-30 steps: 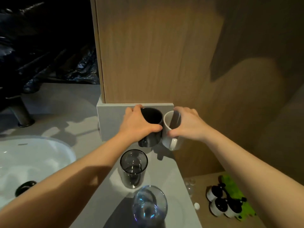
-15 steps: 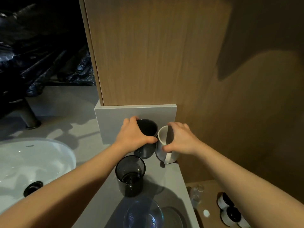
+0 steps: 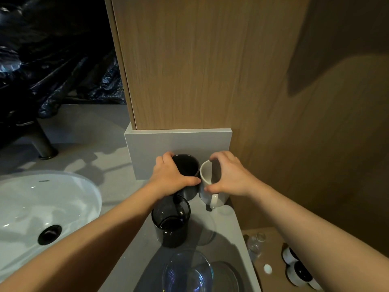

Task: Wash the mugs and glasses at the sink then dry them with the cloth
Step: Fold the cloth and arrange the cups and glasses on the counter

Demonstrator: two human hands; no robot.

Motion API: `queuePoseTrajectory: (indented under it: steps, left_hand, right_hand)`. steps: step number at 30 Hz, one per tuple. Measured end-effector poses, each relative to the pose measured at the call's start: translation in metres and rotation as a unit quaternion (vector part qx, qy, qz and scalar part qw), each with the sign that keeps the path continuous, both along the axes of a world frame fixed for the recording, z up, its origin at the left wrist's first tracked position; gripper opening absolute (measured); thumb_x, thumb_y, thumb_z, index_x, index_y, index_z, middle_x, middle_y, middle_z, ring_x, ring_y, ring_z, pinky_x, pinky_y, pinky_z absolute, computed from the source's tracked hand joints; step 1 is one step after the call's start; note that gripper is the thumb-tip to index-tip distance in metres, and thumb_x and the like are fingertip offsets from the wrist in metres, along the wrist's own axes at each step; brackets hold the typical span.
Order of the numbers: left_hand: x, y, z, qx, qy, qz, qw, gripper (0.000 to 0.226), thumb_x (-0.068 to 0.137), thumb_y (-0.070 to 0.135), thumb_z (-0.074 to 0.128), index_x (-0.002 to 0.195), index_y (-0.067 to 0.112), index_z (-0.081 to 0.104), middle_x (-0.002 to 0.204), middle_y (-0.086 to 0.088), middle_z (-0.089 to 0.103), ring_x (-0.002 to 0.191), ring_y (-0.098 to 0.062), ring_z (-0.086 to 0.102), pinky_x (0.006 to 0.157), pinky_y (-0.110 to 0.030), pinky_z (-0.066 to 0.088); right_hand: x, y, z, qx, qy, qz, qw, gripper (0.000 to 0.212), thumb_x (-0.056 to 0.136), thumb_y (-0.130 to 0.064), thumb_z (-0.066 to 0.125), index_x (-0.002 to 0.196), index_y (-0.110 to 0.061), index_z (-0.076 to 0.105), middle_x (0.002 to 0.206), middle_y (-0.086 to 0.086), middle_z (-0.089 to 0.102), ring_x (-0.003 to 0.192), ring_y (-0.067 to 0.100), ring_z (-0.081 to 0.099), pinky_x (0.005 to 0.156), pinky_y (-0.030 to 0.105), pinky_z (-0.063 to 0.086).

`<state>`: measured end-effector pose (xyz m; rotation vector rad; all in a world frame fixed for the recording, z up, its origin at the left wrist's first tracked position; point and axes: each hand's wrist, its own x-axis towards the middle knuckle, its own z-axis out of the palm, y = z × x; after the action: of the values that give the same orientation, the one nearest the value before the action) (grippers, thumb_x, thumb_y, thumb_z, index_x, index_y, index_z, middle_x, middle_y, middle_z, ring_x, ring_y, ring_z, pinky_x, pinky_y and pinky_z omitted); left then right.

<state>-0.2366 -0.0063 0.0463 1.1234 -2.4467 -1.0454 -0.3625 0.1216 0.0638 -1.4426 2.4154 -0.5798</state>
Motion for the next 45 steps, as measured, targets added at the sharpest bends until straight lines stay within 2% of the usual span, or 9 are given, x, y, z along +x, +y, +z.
queuePoseTrajectory:
  steps: [3,8,13,18,29,32,35,41,45]
  left_hand:
    - [0.0,-0.001,0.002,0.007,-0.031,-0.01,0.999,0.112,0.062,0.05,0.083,0.145,0.012,0.019,0.14,-0.009,0.026,0.133,-0.027,0.031,0.107,-0.038,0.035]
    - [0.01,-0.01,0.007,0.042,-0.02,-0.015,0.999,0.099,0.068,0.04,0.082,0.144,0.011,0.025,0.141,-0.009,0.026,0.129,-0.027,0.035,0.103,-0.036,0.038]
    - [0.017,-0.012,0.004,0.01,-0.04,-0.016,0.999,0.095,0.062,0.046,0.084,0.137,0.01,0.039,0.133,-0.01,0.041,0.121,-0.026,0.045,0.099,-0.038,0.044]
    - [0.019,-0.011,-0.001,-0.024,-0.026,0.018,0.999,0.092,0.061,0.05,0.083,0.135,0.011,0.043,0.129,-0.009,0.046,0.115,-0.023,0.049,0.092,-0.036,0.047]
    - [0.022,-0.011,-0.011,-0.006,0.028,0.039,0.999,0.094,0.05,0.056,0.085,0.125,0.011,0.05,0.12,-0.006,0.055,0.106,-0.021,0.057,0.088,-0.04,0.054]
    - [0.024,-0.008,-0.011,0.023,0.05,0.014,0.998,0.087,0.062,0.045,0.085,0.13,0.009,0.044,0.127,-0.009,0.051,0.113,-0.023,0.053,0.091,-0.035,0.05]
    - [0.037,-0.004,-0.01,0.08,0.103,-0.001,0.992,0.08,0.079,0.035,0.075,0.142,0.011,0.033,0.143,-0.011,0.041,0.128,-0.027,0.043,0.101,-0.037,0.04]
    - [0.096,0.004,-0.029,0.162,0.204,-0.012,0.965,0.038,0.086,-0.003,0.06,0.122,0.009,0.054,0.111,-0.011,0.06,0.101,-0.019,0.055,0.094,-0.025,0.047]
    - [0.124,0.017,-0.047,0.265,0.203,-0.094,0.938,0.058,0.056,0.008,0.062,0.112,0.018,0.053,0.105,-0.002,0.063,0.1,-0.017,0.059,0.07,-0.014,0.052]
  right_hand:
    - [0.0,0.003,0.0,-0.021,-0.022,0.001,1.0,0.084,0.065,-0.044,0.081,0.132,-0.021,0.037,0.136,-0.002,0.03,0.128,0.019,0.034,0.102,0.033,0.039]
    - [0.005,0.006,-0.004,0.03,0.013,-0.1,0.994,0.118,0.064,-0.057,0.077,0.15,-0.025,0.003,0.156,0.005,0.01,0.142,0.031,0.013,0.111,0.049,0.025]
    - [0.01,0.012,-0.017,-0.06,-0.085,-0.167,0.98,0.104,0.067,-0.04,0.081,0.147,-0.014,0.019,0.145,0.008,0.033,0.13,0.026,0.037,0.1,0.038,0.042]
    - [0.009,0.012,-0.017,-0.118,-0.13,-0.153,0.973,0.087,0.07,-0.027,0.082,0.14,-0.015,0.032,0.138,0.003,0.041,0.112,0.013,0.041,0.085,0.025,0.036]
    - [0.011,0.008,-0.029,-0.159,-0.138,-0.178,0.961,0.061,0.069,-0.028,0.08,0.12,-0.019,0.047,0.117,-0.001,0.052,0.106,0.017,0.05,0.078,0.029,0.044]
    - [0.014,0.01,-0.031,-0.147,-0.146,-0.174,0.963,0.074,0.073,-0.032,0.077,0.134,-0.019,0.038,0.139,0.004,0.042,0.129,0.025,0.041,0.095,0.035,0.042]
    - [0.026,0.021,-0.026,-0.141,-0.135,-0.206,0.959,0.091,0.082,-0.042,0.069,0.151,-0.024,0.012,0.16,-0.002,0.007,0.146,0.021,0.01,0.117,0.043,0.02]
    - [0.076,0.069,-0.028,-0.236,-0.207,-0.213,0.925,0.027,0.091,-0.011,0.057,0.116,-0.021,0.056,0.111,-0.008,0.06,0.107,0.007,0.054,0.087,0.019,0.038]
    - [0.115,0.101,-0.053,-0.245,-0.221,-0.237,0.914,0.047,0.082,0.017,0.043,0.099,-0.024,0.057,0.096,-0.01,0.061,0.096,0.01,0.057,0.086,0.011,0.043]
